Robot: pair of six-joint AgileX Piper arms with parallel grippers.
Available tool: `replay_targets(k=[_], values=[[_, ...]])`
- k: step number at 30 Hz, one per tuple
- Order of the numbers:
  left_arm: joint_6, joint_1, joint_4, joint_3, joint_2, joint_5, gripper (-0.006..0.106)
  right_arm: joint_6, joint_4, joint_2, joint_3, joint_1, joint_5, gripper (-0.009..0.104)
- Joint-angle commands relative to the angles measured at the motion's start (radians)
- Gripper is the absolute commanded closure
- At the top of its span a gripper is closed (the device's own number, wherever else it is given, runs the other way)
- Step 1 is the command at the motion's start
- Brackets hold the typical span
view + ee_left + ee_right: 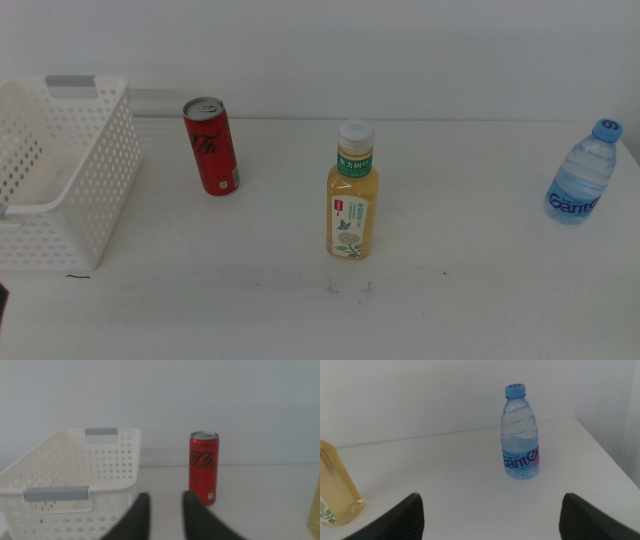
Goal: Use arms to grab the bottles and put them into the dustbin to the left of the table.
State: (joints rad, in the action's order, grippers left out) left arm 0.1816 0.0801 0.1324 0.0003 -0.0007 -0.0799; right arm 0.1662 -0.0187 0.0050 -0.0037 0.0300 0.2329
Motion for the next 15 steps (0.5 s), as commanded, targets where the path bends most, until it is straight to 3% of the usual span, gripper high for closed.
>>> replay_targets(k=[1, 7, 15], values=[[-0.001, 0.000, 0.015, 0.000, 0.001, 0.022, 0.067, -0.006, -0.003, -0.005, 0.004, -0.006, -0.009, 0.018], [0.004, 0.027, 0.050, 0.000, 0.249, 0.245, 0.007, -0.006, -0.003, -0.005, 0.004, -0.006, -0.009, 0.018], [0.007, 0.033, 0.033, 0.000, 0.803, 0.745, 0.007, -0.006, -0.003, -0.005, 0.004, -0.006, -0.009, 0.018]])
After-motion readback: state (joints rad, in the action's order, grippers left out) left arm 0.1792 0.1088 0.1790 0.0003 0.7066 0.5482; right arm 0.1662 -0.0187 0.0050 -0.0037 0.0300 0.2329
